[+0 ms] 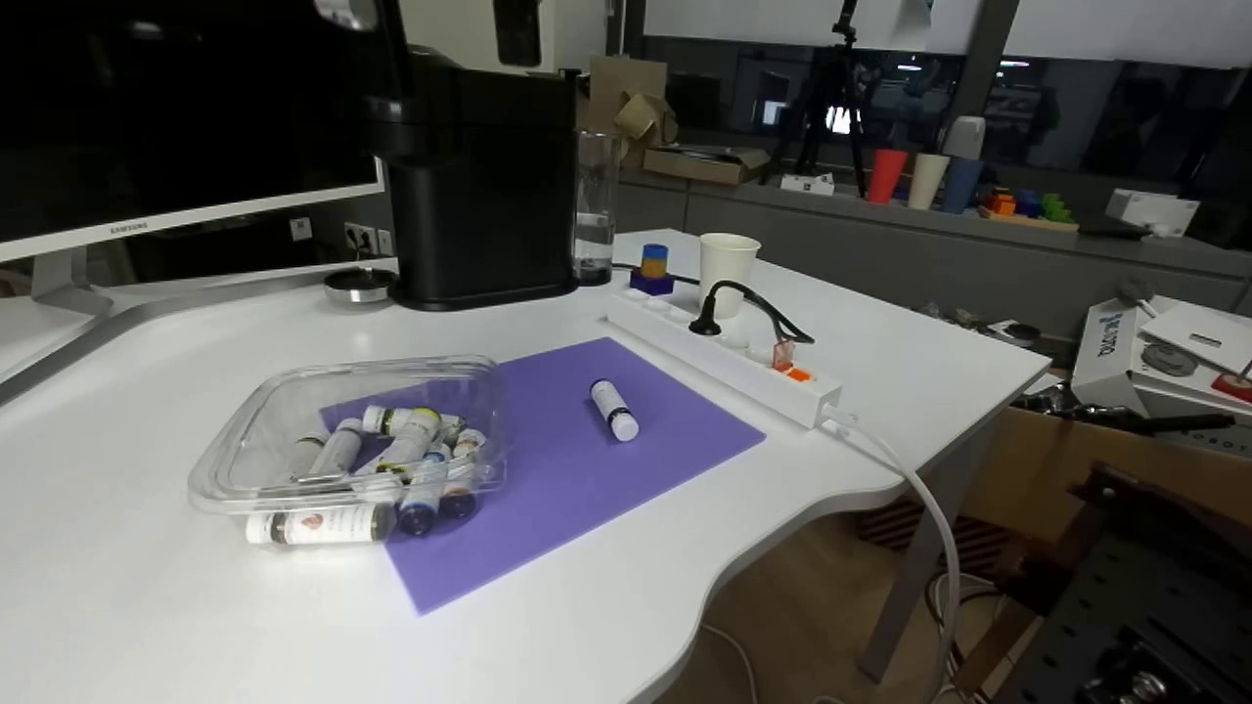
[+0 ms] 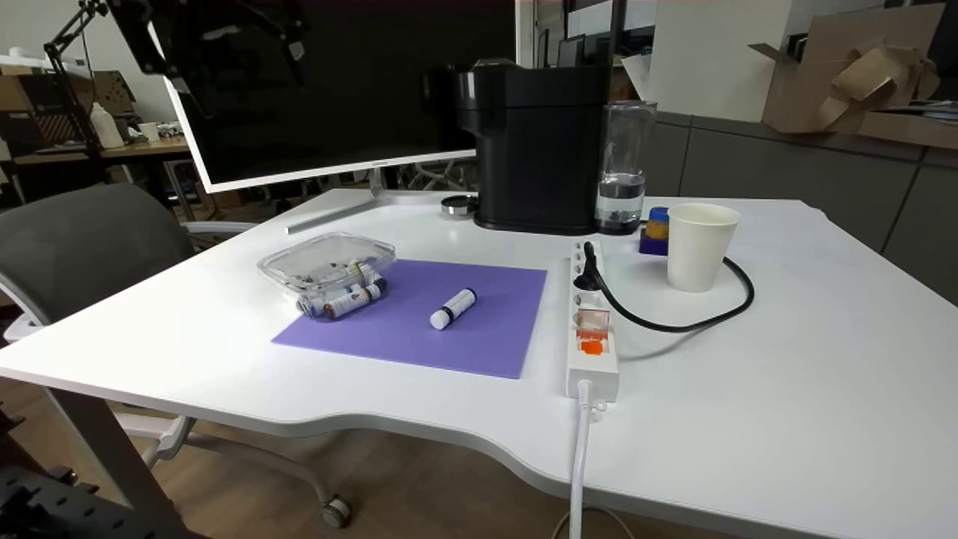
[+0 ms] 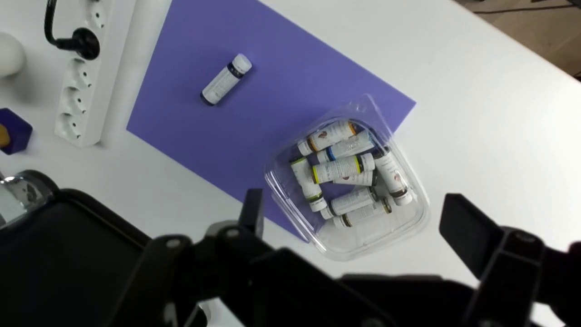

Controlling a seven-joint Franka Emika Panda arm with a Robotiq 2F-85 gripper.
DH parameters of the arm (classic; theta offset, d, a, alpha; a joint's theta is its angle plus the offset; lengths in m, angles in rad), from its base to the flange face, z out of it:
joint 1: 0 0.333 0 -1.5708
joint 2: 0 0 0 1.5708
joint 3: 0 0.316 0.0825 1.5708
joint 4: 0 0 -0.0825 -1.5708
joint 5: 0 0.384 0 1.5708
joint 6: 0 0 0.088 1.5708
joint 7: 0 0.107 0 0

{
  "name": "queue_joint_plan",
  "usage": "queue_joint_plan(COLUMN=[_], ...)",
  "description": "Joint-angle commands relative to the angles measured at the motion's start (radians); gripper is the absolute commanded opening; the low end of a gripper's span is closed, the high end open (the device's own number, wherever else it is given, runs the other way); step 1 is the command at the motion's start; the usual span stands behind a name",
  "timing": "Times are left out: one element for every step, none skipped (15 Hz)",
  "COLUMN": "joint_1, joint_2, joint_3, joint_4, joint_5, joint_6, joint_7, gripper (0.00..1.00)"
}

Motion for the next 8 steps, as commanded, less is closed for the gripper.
queue_joint_plan(joint_1=[-0.030, -0.002, -0.004, -0.003, -0.003, -0.003, 0.004, -0.004], joint_2=[-0.037, -0.006, -0.005, -0.003, -0.003, -0.003, 0.003, 0.010], joint_3=[0.021, 0.006, 0.007, 0.007, 0.007, 0.007, 0.000, 0.005], joint_4=[-0.142, -0.085, -0.106, -0.107, -0.104, -0.100, -0.101, -0.109], joint_5=[-0.090, -0.053, -0.056, -0.054, -0.054, -0.054, -0.055, -0.082], joint_6=[0.223, 0.155, 0.177, 0.176, 0.175, 0.175, 0.183, 0.196], joint_7=[0.123, 0.062, 0.066, 0.063, 0.062, 0.061, 0.033, 0.021], gripper=[1.00, 1.00, 1.00, 1.00, 1.00, 1.00, 1.00, 1.00])
